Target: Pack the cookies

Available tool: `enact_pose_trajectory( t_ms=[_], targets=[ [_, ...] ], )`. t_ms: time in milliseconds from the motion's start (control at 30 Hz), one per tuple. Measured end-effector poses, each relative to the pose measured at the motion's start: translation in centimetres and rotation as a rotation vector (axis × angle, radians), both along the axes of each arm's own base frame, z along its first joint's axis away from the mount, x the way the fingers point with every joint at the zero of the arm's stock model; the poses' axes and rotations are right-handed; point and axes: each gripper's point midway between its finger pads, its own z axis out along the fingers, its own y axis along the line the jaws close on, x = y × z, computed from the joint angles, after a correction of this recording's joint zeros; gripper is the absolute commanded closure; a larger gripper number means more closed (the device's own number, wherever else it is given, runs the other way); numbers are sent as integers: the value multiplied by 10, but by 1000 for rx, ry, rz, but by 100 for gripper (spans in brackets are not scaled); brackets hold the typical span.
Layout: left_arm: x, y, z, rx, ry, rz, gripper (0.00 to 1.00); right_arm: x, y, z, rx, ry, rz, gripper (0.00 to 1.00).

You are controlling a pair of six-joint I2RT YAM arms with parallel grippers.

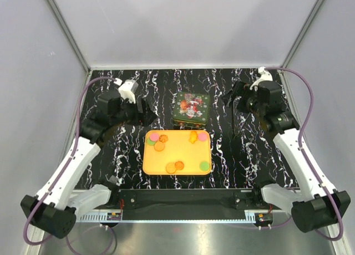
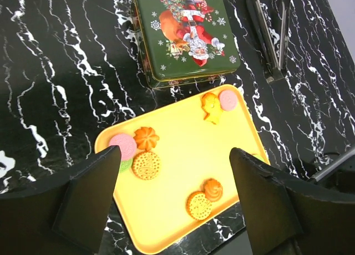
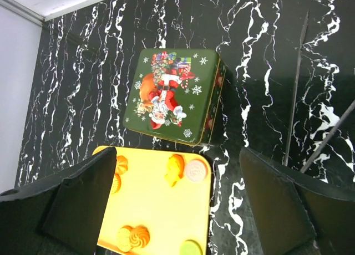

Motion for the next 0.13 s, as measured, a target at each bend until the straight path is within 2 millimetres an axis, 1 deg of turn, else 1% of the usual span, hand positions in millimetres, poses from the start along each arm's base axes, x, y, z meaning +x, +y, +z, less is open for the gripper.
enact_pose_trajectory(
  t_ms=[133],
  targets=[
    [-10, 6, 5, -1, -43, 1, 13, -8, -6, -1, -15, -11, -14, 0]
  ],
)
